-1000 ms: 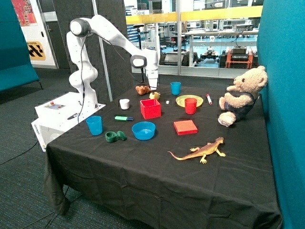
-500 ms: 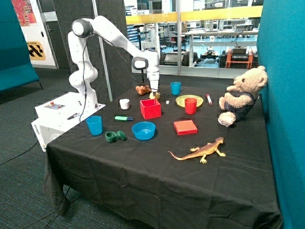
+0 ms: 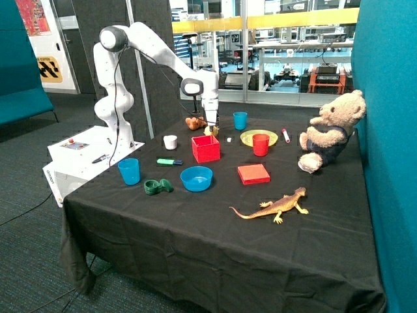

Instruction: Put the ball in the red pot

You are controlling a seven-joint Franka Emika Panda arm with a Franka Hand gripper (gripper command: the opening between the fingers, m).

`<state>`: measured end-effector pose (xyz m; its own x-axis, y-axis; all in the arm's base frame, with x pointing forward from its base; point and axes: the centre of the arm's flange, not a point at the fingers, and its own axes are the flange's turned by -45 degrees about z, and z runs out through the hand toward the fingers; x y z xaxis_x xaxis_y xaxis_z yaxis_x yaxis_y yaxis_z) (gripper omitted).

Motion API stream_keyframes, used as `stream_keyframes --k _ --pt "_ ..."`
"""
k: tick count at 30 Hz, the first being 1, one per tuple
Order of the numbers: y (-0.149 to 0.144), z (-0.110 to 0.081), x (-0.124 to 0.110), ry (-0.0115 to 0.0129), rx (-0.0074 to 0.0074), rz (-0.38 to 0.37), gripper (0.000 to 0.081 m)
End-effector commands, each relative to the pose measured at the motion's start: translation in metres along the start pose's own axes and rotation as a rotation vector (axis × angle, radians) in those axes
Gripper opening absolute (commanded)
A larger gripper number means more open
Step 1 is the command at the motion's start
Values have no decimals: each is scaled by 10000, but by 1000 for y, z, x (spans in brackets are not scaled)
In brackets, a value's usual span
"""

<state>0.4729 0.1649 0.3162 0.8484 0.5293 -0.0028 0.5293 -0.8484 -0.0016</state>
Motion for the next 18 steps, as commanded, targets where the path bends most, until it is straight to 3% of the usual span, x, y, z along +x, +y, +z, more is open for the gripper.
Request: stream_keyframes --k 1,12,15,16,18 --pt "-2 8 -2 28 -16 90 760" --pt "0 9 2 28 -16 202 707" --pt "-1 9 3 28 -15 296 547" --pt "-1 9 3 28 -15 333 453" --pt "-2 9 3 28 -15 425 156"
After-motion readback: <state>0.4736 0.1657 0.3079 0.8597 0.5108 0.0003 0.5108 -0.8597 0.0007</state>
